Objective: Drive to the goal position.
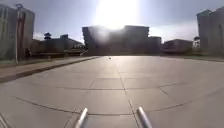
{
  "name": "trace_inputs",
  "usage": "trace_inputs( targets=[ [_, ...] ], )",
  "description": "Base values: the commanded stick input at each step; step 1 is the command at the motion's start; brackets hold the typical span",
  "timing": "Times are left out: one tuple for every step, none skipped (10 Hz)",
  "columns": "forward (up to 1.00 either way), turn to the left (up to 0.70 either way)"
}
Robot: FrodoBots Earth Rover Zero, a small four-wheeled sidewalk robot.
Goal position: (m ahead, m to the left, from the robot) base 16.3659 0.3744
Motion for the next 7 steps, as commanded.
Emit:
trace_inputs(
  targets=[
    [1.00,0.38],
    [1.00,0.38],
    [1.00,0.30],
    [1.00,0.07],
    [1.00,-0.02],
    [1.00,-0.02],
    [1.00,-0.02]
  ],
)
